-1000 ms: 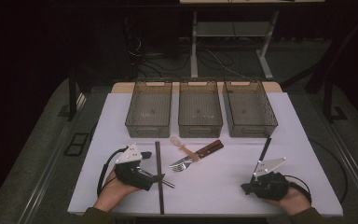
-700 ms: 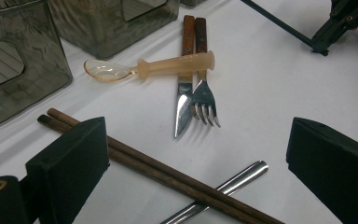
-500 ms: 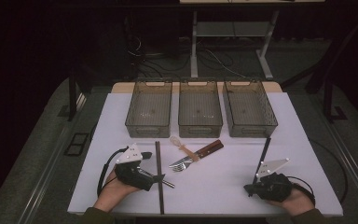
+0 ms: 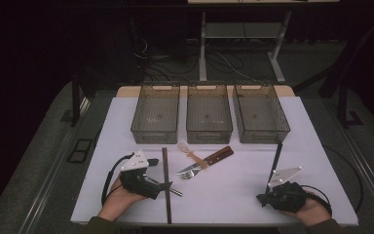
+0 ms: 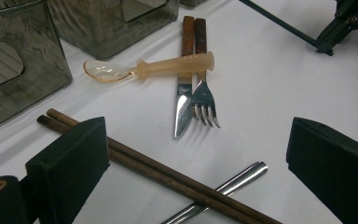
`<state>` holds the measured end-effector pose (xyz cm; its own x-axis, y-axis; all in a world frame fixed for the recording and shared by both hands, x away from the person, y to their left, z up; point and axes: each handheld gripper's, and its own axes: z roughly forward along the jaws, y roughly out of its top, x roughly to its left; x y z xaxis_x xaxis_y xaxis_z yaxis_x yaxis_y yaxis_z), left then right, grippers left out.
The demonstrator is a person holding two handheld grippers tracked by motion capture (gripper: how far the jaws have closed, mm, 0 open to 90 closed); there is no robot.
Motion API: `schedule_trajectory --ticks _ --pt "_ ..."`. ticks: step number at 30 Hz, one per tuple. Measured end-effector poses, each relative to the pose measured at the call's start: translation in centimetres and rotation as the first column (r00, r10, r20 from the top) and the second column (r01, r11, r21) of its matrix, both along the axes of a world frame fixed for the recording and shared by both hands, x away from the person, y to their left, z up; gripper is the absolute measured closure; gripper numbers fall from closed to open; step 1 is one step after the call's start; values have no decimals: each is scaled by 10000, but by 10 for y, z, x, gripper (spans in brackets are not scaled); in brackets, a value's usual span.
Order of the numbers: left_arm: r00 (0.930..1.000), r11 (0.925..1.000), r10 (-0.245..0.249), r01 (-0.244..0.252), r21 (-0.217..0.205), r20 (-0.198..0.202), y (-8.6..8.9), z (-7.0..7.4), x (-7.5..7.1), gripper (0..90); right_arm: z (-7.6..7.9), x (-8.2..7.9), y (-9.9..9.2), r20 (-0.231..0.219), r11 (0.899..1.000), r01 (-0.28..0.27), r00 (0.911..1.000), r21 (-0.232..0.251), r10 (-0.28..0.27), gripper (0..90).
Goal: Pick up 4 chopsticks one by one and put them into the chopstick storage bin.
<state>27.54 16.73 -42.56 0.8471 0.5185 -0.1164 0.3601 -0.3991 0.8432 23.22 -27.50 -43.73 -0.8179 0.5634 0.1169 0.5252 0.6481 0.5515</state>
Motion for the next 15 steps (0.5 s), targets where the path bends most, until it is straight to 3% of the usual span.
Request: schedule_trajectory --ticks 5,15 --pt "10000 10000 5 -5 -11 -4 0 0 0 48 0 -1 -6 -92 9999 48 9999 100 -47 893" --pt "10000 10000 -36 36 2 3 0 0 0 48 1 -6 -12 -52 9998 39 10000 -181 -40 893"
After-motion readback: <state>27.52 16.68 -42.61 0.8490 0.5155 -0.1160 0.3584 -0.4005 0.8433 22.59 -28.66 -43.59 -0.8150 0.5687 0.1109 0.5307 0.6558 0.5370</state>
